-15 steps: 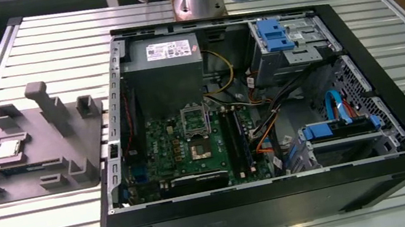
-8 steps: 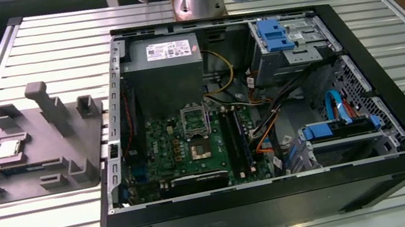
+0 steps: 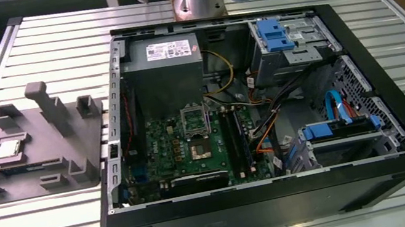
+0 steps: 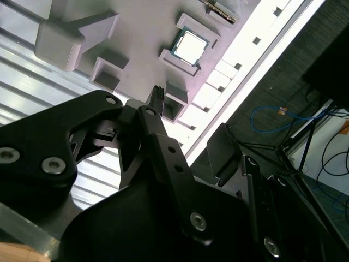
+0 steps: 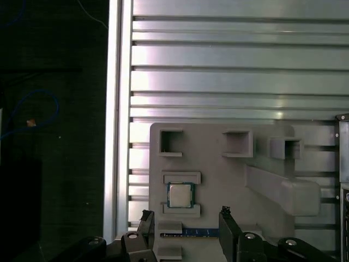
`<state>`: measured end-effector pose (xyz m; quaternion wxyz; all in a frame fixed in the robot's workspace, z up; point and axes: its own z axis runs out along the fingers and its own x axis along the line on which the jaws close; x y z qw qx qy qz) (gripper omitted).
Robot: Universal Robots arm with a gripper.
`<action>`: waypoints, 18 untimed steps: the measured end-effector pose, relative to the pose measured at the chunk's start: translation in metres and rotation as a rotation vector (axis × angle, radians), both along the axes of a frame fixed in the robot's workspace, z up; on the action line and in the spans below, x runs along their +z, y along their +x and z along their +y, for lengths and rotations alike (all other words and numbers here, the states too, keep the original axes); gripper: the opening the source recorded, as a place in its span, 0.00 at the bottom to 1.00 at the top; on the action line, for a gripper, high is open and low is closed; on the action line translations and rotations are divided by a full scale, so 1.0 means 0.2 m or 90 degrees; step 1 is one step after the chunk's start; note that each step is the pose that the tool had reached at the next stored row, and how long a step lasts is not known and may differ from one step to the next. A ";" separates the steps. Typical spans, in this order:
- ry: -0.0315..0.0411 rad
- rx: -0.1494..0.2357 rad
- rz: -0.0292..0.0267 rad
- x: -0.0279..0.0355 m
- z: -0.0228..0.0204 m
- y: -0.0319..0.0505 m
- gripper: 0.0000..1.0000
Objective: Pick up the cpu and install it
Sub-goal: 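Pick up the cpu and move it towards the insertion slot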
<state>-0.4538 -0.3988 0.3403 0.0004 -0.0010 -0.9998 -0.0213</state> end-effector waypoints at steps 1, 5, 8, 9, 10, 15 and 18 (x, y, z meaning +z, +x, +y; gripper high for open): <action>0.0000 0.000 0.0000 -0.001 0.000 0.000 0.59; 0.0000 0.000 0.0000 -0.004 0.000 0.000 0.59; 0.0000 0.000 -0.0001 -0.007 0.000 0.000 0.59; 0.0000 0.000 -0.0001 -0.008 0.000 0.000 0.59; 0.0000 0.000 0.0000 -0.008 0.000 0.000 0.59; 0.0000 0.000 0.0000 -0.013 0.000 0.000 0.59; 0.0000 0.000 0.0000 -0.016 0.000 0.000 0.59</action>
